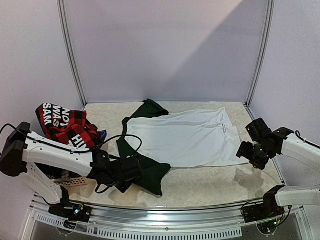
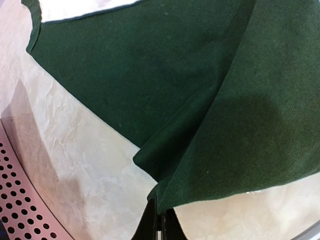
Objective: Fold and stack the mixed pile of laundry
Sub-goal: Flatten out the crumpled T-shirt at the center of the board.
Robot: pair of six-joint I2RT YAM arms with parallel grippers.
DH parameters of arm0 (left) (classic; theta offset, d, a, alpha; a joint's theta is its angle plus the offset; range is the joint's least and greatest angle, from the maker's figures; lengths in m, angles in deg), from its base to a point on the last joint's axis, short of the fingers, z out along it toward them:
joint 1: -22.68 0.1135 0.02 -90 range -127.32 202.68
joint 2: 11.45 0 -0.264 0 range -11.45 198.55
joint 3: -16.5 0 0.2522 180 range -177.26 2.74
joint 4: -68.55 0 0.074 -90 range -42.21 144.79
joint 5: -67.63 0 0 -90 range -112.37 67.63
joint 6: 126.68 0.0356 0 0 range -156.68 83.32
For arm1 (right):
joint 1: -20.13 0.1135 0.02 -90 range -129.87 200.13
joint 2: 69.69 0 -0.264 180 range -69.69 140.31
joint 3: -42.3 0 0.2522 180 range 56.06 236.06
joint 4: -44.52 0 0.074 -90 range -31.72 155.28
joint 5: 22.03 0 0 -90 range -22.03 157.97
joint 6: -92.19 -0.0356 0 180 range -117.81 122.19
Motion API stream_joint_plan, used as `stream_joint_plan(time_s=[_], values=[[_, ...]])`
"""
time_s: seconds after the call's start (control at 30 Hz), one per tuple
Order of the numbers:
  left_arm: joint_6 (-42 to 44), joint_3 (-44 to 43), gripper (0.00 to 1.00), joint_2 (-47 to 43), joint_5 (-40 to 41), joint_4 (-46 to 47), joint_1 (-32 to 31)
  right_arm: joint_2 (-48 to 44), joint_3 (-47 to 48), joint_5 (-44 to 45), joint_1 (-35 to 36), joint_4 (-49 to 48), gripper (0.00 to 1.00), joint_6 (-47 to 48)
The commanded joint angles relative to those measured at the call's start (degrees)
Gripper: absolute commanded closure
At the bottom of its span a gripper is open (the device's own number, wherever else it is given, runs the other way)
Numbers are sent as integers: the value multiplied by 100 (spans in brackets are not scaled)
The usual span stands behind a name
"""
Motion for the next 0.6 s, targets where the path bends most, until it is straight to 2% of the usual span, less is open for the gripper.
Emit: stream_joint_plan(time_s=[0.0,0.1,0.33,0.43,0.57], values=[[-83,112,100,-53,138,10,72,68,-326,-148,-72,316,11,46],[-137,121,100,-54,168,5,67,138,-448,-136,-181,193,12,108],[-194,166,100,-152,199,6,54,222,-1004,-579,-872,-962,23,113],[-203,166,100,-162,218,-9,45,261,-1236,-863,-911,-1630,29,-159],[-228,198,100,-186,216,-12,45,492,-1239,-780,-917,-1946,33,-355]])
